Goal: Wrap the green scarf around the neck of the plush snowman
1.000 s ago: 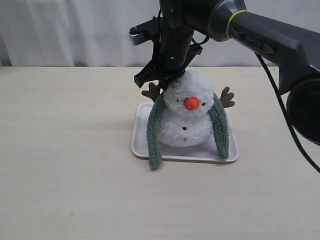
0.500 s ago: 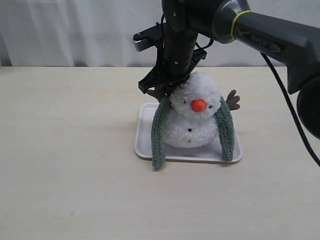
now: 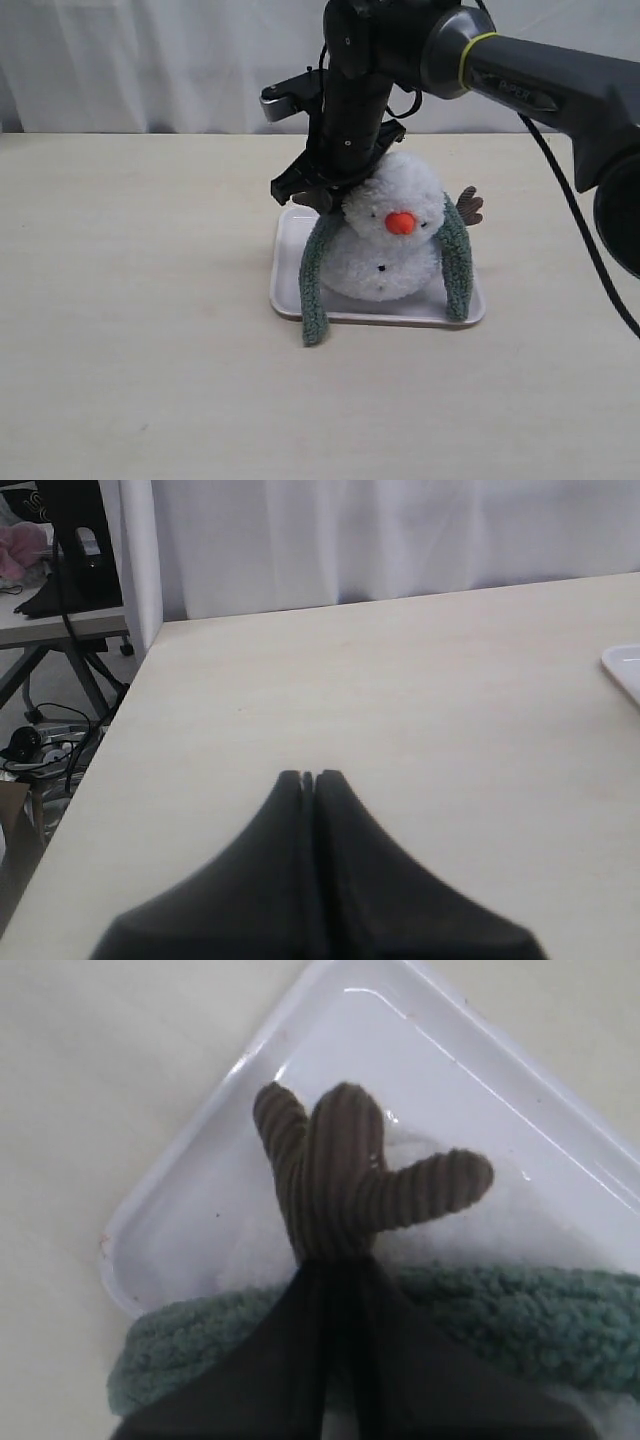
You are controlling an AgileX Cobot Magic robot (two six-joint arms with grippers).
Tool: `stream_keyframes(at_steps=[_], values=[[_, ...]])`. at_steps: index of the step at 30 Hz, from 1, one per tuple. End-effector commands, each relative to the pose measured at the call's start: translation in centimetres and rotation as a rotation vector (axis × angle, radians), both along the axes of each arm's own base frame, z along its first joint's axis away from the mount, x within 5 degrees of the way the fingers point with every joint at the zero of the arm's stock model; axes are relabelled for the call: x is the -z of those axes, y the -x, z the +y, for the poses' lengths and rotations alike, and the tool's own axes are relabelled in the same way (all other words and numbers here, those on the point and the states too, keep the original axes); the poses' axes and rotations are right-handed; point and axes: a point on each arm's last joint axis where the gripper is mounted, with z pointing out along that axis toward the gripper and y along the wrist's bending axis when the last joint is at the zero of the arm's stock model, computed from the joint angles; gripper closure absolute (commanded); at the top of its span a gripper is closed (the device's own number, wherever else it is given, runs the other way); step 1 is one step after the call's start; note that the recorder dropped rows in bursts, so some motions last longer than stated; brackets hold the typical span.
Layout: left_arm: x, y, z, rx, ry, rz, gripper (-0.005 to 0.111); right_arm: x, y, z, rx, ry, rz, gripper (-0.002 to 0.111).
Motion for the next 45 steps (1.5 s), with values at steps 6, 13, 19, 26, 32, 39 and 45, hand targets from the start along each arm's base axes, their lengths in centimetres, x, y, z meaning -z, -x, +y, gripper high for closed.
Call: stream_keyframes(at_steps=[6, 13, 19, 26, 32, 39, 45], values=[[0.0, 0.0, 0.0, 0.000, 0.005, -0.010, 0.107, -1.6, 0.1, -0.4, -0.010, 0.012, -0.040, 0.101], [0.0, 0.0, 0.0, 0.000, 0.005, -0.010, 0.107, -6.1, 1.3, -0.2, -0.031, -0.111, -0.088, 0.101], [0.0, 0.0, 0.0, 0.000, 0.005, -0.010, 0.107, -8.8, 3.6, -0.2, -0.096, -0.197, -0.083, 0.101], [0.0, 0.0, 0.0, 0.000, 0.005, -0.010, 0.107, -8.0, 7.2, 0.4, -0.110, -0.059, -0.257, 0.104], [0.0, 0.0, 0.0, 0.000, 0.005, -0.010, 0.107, -4.9, 10.0, 0.1, -0.064, -0.077, -0.213, 0.090], [0.0, 0.0, 0.0, 0.000, 0.005, -0.010, 0.107, 1.2, 11.8, -0.7, 0.019, -0.095, -0.089, 0.047], [0.0, 0.0, 0.0, 0.000, 0.005, -0.010, 0.107, 4.7, 11.9, -0.3, 0.063, -0.157, -0.070, 0.047]])
